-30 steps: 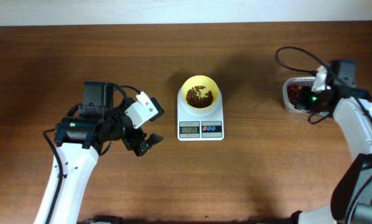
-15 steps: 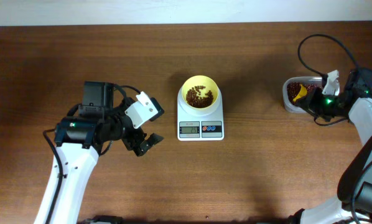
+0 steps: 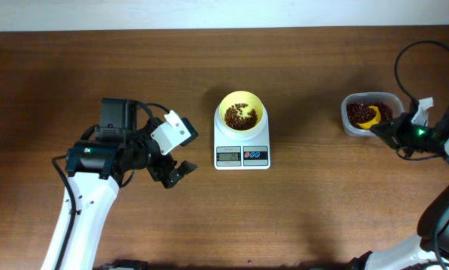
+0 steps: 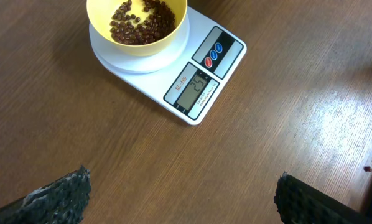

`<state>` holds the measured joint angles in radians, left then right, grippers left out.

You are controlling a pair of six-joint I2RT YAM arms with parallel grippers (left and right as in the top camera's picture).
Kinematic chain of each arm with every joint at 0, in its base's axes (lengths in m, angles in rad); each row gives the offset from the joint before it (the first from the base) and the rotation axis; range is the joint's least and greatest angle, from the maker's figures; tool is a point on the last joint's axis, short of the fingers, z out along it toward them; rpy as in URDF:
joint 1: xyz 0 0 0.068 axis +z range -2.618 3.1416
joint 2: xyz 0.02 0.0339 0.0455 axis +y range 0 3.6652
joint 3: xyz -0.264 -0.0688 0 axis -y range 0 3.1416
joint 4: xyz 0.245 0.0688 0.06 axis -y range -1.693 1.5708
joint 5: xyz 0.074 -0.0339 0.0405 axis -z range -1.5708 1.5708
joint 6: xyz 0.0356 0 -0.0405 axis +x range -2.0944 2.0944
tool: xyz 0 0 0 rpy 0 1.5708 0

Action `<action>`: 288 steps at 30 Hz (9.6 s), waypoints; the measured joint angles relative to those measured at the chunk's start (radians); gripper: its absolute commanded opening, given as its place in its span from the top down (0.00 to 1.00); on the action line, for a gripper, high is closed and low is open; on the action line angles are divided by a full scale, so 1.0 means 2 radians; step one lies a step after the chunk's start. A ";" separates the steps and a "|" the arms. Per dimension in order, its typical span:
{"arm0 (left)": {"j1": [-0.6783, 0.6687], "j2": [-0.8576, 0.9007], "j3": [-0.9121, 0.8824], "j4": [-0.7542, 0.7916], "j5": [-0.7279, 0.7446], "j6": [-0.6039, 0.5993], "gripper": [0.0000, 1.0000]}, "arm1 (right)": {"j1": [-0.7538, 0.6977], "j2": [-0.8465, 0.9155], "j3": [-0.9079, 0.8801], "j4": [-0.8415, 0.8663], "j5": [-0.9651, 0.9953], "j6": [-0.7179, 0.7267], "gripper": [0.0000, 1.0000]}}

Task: Scoop item into bowl and weigh 50g on scale
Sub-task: 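Dip the scoop into the red beans and fill it, then carry the filled scoop over the yellow bowl with the right gripper, then tilt the scoop to pour beans into the yellow bowl, then return the scoop to the bean tub and scoop more beans, then carry the scoop over the bowl and pour beans in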

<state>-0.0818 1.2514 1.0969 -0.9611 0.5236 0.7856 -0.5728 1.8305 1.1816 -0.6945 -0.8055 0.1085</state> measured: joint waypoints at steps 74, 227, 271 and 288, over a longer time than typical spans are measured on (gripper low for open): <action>0.000 0.000 0.000 0.000 0.000 0.000 0.01 | 0.298 0.003 -0.005 0.200 -0.221 0.108 0.96; 0.000 0.000 0.000 0.000 0.000 0.000 0.01 | 0.148 -0.152 0.020 0.002 0.405 -0.314 0.96; 0.000 0.000 0.000 0.000 0.000 0.000 0.01 | 0.480 -0.025 0.020 0.134 0.271 -0.362 0.96; 0.000 0.000 0.000 0.000 0.000 0.000 0.01 | 0.480 -0.025 0.020 0.125 0.222 -0.275 0.96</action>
<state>-0.0818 1.2514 1.0966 -0.9611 0.5236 0.7856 0.3862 1.7798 1.2213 -0.4446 -0.3614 -0.4408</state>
